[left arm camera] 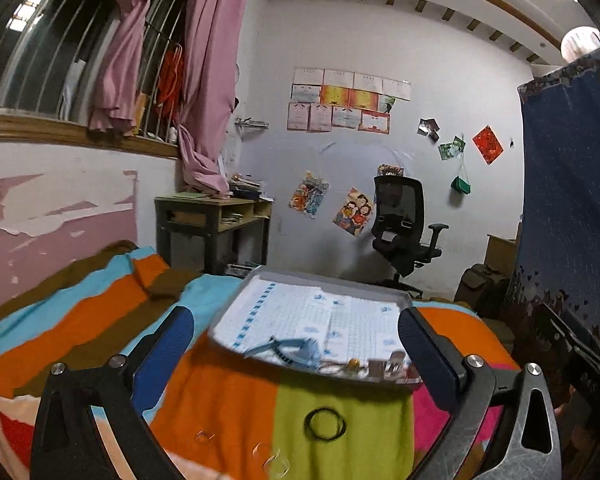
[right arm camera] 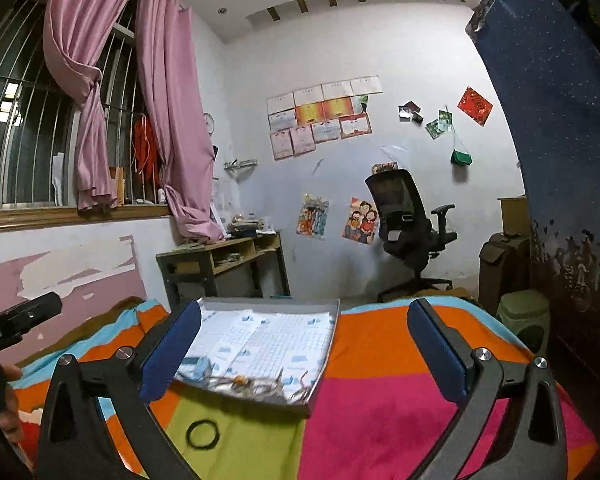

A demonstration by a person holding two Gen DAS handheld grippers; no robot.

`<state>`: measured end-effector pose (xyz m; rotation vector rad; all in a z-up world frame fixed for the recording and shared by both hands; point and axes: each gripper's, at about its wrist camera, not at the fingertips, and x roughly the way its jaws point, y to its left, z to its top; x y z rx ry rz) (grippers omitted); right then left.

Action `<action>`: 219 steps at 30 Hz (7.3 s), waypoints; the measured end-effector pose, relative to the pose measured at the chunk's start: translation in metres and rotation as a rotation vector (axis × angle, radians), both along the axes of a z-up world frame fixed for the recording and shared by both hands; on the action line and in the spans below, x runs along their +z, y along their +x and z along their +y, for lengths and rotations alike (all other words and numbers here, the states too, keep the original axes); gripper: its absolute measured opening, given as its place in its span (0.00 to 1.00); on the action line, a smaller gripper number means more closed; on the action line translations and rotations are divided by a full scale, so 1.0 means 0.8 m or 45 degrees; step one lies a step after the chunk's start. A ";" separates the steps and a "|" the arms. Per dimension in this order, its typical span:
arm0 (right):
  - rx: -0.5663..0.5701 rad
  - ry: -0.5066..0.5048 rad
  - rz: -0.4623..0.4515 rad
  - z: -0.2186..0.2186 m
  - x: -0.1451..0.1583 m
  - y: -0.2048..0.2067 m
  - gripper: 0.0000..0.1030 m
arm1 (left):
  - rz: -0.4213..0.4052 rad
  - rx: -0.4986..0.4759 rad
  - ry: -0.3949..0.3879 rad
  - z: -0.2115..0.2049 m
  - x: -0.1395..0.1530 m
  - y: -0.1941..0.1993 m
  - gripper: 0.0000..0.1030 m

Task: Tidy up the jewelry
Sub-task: 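Move both tools back from the tray toward the remaining items, then grasp the black bumpy hair clip with the right tool while the left tool grasps the linked gold rings, then carry the hair clip and gold rings into the grey tray and open both tools, then move both tools back from the tray toward the remaining items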

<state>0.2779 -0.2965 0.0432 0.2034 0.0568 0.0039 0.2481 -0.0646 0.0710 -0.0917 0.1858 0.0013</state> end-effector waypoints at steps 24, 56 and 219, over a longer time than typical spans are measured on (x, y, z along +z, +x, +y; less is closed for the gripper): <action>0.207 -0.040 0.276 0.075 -0.061 -0.184 0.99 | 0.180 0.095 -0.137 0.106 -0.087 -0.184 1.00; 0.296 -0.096 1.006 0.075 -0.151 -0.041 0.99 | 0.661 -0.131 -0.003 0.101 -0.114 -0.067 1.00; 0.175 0.083 0.168 0.076 -0.078 -0.176 0.99 | 0.218 0.142 -0.017 0.090 -0.072 -0.178 1.00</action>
